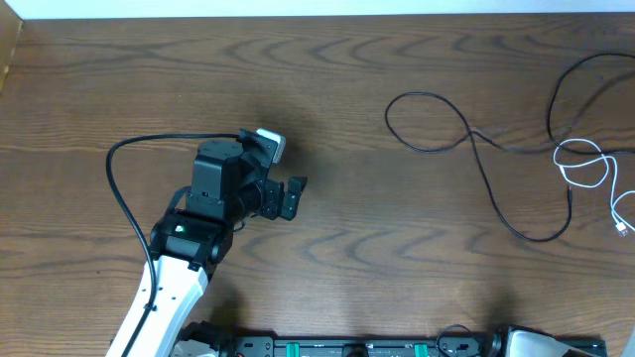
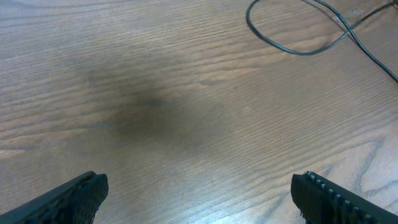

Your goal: Untangle cables

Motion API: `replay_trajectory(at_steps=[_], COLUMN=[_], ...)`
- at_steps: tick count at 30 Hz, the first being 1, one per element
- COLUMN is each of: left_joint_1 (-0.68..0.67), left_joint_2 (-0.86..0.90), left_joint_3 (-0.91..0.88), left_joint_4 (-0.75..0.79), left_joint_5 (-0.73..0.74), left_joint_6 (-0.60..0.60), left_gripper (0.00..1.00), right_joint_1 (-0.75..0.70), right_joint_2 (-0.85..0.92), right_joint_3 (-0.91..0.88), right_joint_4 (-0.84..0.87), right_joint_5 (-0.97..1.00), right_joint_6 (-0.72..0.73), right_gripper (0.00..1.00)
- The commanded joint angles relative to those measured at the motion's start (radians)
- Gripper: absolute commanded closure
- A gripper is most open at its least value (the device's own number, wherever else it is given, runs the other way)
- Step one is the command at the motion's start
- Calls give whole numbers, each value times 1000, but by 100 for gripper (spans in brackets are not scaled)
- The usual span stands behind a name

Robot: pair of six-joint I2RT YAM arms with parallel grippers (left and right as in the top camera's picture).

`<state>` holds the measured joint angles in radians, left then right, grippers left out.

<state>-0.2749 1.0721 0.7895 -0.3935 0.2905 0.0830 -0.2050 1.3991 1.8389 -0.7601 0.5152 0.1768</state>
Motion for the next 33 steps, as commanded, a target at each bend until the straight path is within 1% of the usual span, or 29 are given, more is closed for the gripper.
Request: replay_trajectory(at_steps=[1,8,16,21,24,25,26,27,28,29,33], left_joint_1=[3,3,3,3,3,3,3,3,3,3,3], left_joint_2=[6,6,6,6,6,6,6,6,6,6,6], left_joint_3=[0,0,0,0,0,0,0,0,0,0,0], left_joint_4=[-3,-18,-21,-21,-21,-21,-21,-21,-21,-21,-21], left_joint_5=[12,12,12,12,12,12,12,12,12,12,12], left_joint_6=[13,13,13,13,13,13,13,13,13,13,13], left_gripper=[0,1,1,1,1,1,1,1,1,1,1], right_joint_1=[-33,-141,-274,-340,-376,-385,-393,-399,-404,-406,-394], right_joint_2=[23,140,316,391,435,448,462,475,488,500,524], right_joint_3=[11,11,11,11,11,11,11,11,11,11,11], right_joint_4=[-32,-106,-111,-113,-116,-122,-135,-151,-166,-182,-248], right_joint_5=[56,54,41,-73,-182,-220,-258,-292,-323,-343,-393], right_joint_6=[-13,39,47,75,81,80,81,80,80,80,80], right_gripper=[99,99,99,99,98,97,71,41,2,1,1])
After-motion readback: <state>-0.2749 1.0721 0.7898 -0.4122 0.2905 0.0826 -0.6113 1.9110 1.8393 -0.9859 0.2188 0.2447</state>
